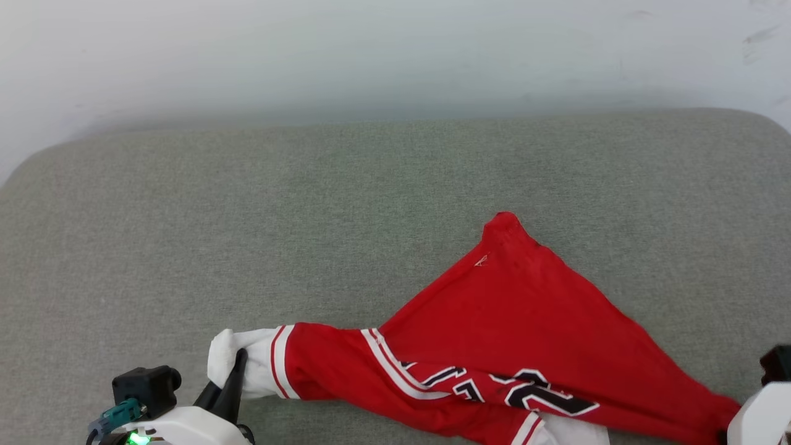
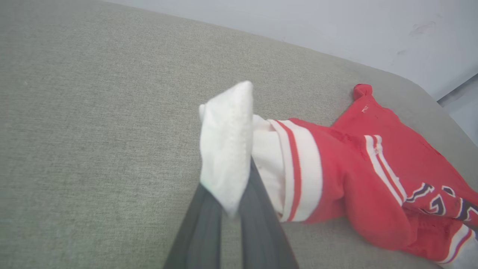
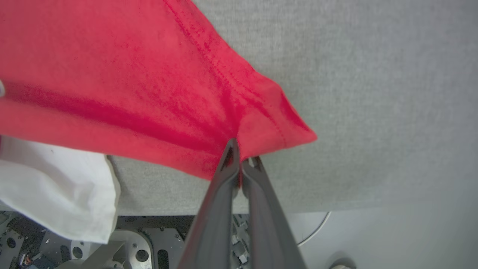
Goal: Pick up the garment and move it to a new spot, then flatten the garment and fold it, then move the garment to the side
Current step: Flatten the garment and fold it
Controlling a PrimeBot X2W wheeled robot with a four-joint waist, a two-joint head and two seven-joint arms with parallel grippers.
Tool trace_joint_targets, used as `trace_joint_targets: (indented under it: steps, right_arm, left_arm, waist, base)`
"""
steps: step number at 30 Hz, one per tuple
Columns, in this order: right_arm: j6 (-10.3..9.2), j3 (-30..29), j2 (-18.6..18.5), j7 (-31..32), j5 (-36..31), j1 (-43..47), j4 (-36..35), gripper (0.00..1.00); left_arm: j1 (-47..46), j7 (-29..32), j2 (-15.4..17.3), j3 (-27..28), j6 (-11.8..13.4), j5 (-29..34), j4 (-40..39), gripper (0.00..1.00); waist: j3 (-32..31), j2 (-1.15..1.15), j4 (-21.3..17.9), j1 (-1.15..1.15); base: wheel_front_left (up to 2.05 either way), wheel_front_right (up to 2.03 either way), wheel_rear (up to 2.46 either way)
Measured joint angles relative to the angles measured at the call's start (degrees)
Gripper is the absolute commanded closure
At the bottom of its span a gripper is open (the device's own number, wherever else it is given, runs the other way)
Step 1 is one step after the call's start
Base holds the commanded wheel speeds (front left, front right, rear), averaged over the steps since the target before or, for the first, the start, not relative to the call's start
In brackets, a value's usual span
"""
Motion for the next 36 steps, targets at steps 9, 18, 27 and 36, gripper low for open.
trace_joint_targets:
  steps: [9, 18, 27, 36]
  right_arm:
    - [0.0, -6.88, 13.57, -9.13, -0.24, 12.93, -5.05, 0.0]
    - [-0.01, -10.78, 15.21, -34.75, -1.05, 5.13, -3.16, 0.0]
    - [-0.01, -9.55, 15.05, -41.24, -0.62, -12.64, 5.22, 0.0]
    - [0.0, 1.81, 5.76, -16.49, 3.65, -26.42, 11.51, 0.0]
  left_arm:
    - [0.7, 1.37, 0.34, -0.67, 0.34, -0.83, -0.34, 1.0]
    - [-0.92, 1.56, 0.87, -0.98, 0.49, 0.26, -1.75, 1.0]
    - [-7.85, 1.58, -0.49, -2.6, -1.36, 2.14, -2.6, 1.0]
    - [-12.6, 0.21, -2.47, -4.03, -3.91, 2.86, -0.7, 1.0]
  waist:
    - [-1.04, 0.0, -2.12, 0.01]
    - [0.98, 0.0, -1.46, 0.01]
    - [6.43, 0.0, 1.54, 0.02]
    - [12.37, 0.0, 5.71, 0.03]
  base:
    - [0.0, 0.0, 0.0]
    - [0.0, 0.0, 0.0]
    - [0.0, 0.0, 0.0]
    - [0.0, 0.0, 0.0]
